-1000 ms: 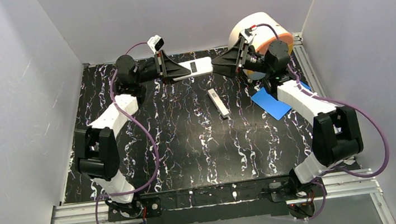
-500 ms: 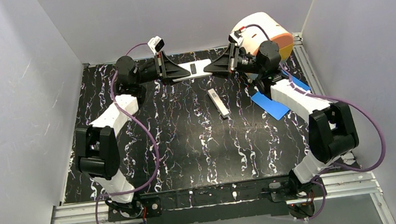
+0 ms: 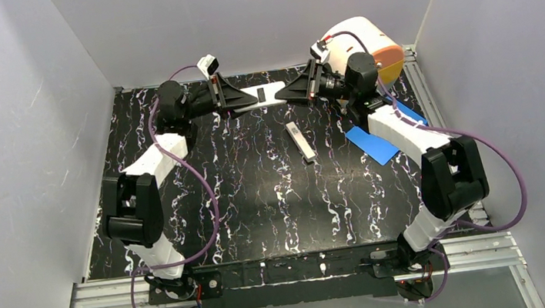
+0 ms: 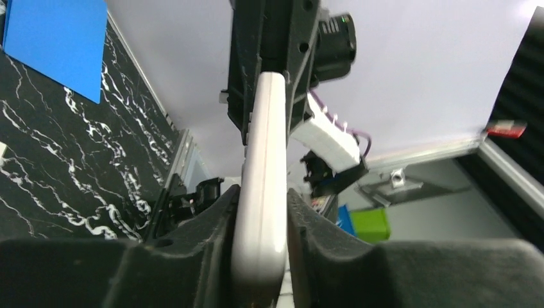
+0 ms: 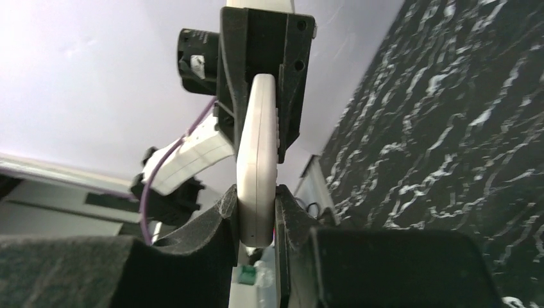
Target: Load the batteries into the remote control
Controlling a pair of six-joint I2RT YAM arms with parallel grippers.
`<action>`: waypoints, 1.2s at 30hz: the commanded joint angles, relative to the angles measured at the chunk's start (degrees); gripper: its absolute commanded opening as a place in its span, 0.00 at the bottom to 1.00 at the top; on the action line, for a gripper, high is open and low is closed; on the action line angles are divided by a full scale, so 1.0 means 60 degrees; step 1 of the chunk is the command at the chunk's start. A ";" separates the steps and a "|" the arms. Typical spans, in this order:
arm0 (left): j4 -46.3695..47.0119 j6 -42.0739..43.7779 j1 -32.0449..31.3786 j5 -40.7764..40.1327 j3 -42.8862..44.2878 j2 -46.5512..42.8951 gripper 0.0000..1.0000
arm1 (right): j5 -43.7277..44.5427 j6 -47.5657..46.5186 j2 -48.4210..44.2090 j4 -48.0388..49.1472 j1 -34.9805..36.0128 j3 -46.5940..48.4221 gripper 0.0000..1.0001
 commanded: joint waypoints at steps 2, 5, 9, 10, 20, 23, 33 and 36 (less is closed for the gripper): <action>-0.1565 0.1352 0.0435 -0.1018 -0.0527 -0.1224 0.44 | 0.1900 -0.3513 -0.0949 -0.2686 0.0117 0.0791 0.01; -0.2883 0.2392 0.0637 -0.1444 -0.0686 -0.1730 0.80 | 0.2247 -0.3876 -0.1284 -0.2717 0.0020 0.0587 0.01; -0.4195 0.3424 0.0920 -0.1822 -0.0941 -0.2032 0.98 | 0.2610 -0.4501 -0.1552 -0.3300 -0.0019 0.0358 0.01; -0.4513 0.3678 0.1069 -0.2037 -0.1078 -0.2138 0.98 | 0.2758 -0.4780 -0.1593 -0.3530 -0.0015 0.0332 0.01; -1.1927 0.8089 0.2704 -0.7529 -0.1300 -0.4690 0.98 | 0.8113 -1.1400 -0.0934 -0.8160 0.2536 0.2044 0.01; -1.2938 0.8654 0.2704 -0.8374 -0.0871 -0.5007 0.99 | 1.0326 -1.2702 -0.0328 -0.8463 0.3841 0.1945 0.01; -1.4108 0.8180 0.2704 -0.9381 -0.0509 -0.5473 0.98 | 1.6983 -1.5486 0.2050 -0.7752 0.6564 0.2043 0.01; -1.4272 0.8156 0.2704 -0.9586 -0.0361 -0.5433 0.99 | 1.7466 -1.6127 0.2522 -0.7513 0.6956 0.1779 0.01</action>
